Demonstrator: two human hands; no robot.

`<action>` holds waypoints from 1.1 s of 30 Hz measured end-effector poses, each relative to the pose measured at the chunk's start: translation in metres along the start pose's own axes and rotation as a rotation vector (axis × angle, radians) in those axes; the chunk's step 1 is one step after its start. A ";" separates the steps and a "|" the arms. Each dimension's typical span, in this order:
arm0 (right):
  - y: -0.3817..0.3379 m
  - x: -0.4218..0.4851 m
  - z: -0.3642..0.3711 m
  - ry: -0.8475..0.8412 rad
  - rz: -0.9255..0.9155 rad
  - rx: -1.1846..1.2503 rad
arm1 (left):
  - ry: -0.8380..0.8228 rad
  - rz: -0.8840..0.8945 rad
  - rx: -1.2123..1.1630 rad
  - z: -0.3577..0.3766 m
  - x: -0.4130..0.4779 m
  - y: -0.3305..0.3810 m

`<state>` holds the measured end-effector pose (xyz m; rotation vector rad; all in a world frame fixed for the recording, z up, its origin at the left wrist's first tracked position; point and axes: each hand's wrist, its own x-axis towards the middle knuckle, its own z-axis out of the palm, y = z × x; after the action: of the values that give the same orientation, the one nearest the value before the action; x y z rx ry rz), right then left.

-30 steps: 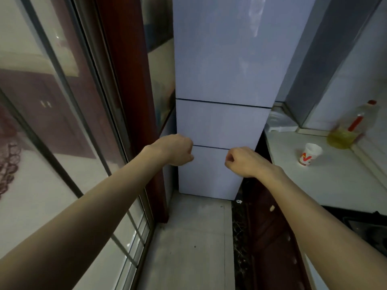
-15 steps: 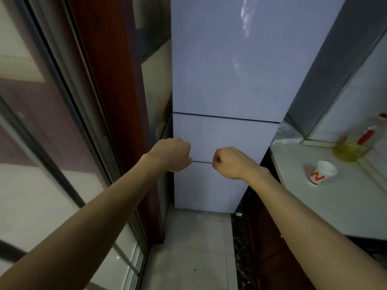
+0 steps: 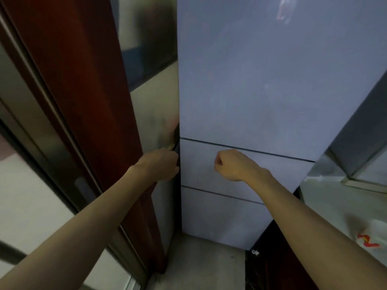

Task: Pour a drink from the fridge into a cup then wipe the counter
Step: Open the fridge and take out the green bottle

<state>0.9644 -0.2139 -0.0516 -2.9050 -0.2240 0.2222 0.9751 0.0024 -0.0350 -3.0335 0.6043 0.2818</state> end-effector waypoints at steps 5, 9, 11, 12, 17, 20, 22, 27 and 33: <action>0.042 0.045 -0.011 -0.037 0.004 -0.033 | 0.029 -0.083 0.072 0.004 0.031 -0.007; 0.059 0.075 -0.009 -0.100 0.001 -0.048 | 0.016 -0.146 0.014 0.003 0.049 -0.013; 0.057 0.092 -0.011 -0.105 -0.015 -0.060 | -0.014 -0.152 -0.023 0.000 0.059 -0.017; 0.054 0.101 -0.012 -0.107 -0.031 -0.066 | -0.014 -0.151 -0.031 -0.001 0.065 -0.020; 0.026 0.152 -0.024 -0.052 -0.158 -0.121 | -0.009 -0.162 -0.036 0.009 0.091 -0.038; 0.000 0.182 -0.037 0.023 -0.236 -0.128 | -0.026 -0.151 -0.062 0.021 0.108 -0.048; -0.024 0.199 -0.049 0.085 -0.298 -0.157 | -0.039 -0.140 -0.086 0.026 0.119 -0.053; -0.078 0.238 -0.071 0.431 -0.596 -0.593 | -0.017 -0.135 -0.216 0.039 0.139 -0.060; -0.097 0.254 -0.081 0.347 -0.416 -1.034 | 0.038 -0.142 -0.316 0.047 0.149 -0.069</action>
<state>1.2127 -0.0947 0.0152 -3.6526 -1.1541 -0.6567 1.1292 0.0132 -0.1084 -3.3709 0.3746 0.3439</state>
